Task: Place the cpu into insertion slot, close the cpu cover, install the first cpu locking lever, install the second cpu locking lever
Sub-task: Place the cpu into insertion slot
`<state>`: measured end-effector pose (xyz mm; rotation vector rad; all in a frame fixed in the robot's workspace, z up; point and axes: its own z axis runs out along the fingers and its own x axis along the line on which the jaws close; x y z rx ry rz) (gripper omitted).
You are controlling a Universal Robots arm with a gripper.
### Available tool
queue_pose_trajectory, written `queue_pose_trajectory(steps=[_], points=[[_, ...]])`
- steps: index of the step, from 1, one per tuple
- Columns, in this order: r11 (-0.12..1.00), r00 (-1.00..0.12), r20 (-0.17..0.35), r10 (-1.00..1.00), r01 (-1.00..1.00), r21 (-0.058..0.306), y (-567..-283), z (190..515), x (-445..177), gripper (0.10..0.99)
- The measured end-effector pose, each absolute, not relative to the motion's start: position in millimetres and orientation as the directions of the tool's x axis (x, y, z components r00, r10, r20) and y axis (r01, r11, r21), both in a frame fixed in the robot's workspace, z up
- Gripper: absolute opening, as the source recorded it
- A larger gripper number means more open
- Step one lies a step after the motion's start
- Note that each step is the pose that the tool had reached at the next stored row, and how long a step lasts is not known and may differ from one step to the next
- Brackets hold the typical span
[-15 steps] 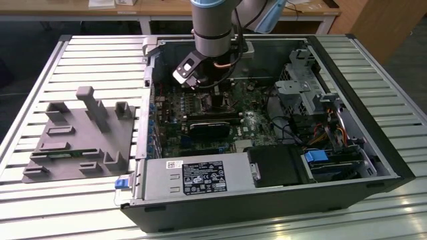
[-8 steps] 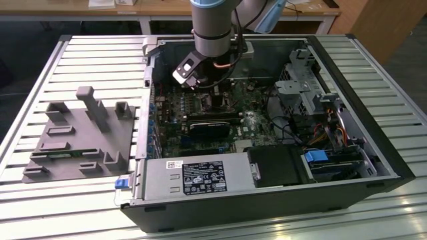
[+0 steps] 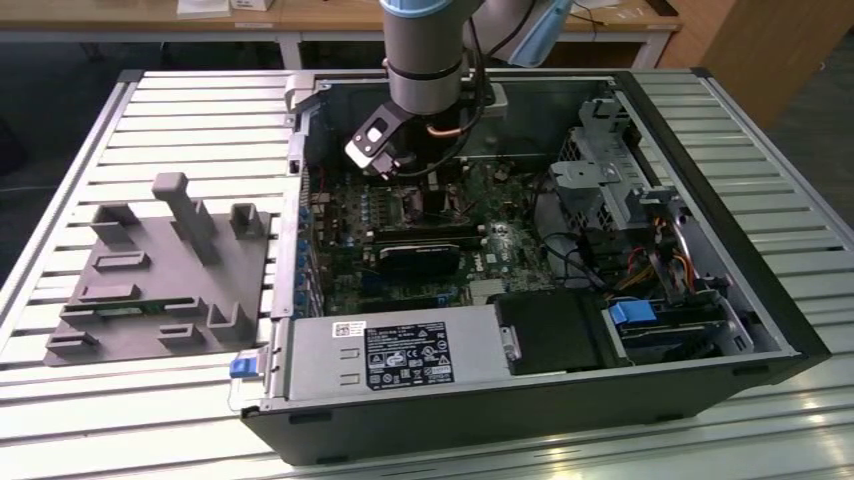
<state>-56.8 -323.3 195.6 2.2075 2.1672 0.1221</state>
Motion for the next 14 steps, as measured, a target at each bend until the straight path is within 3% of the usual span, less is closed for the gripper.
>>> queue_pose_trajectory(steps=[4, 5, 14], points=[[-0.019, 0.017, 0.024, 1.0, 0.996, 0.088, -323.3, 195.6, -56.8, 0.549], [-0.019, 0.017, 0.024, 1.0, 0.996, 0.088, -323.3, 195.6, -56.8, 0.612], [-0.02, 0.017, 0.025, 1.0, 0.996, 0.088, -323.4, 196.7, -56.8, 0.612]])
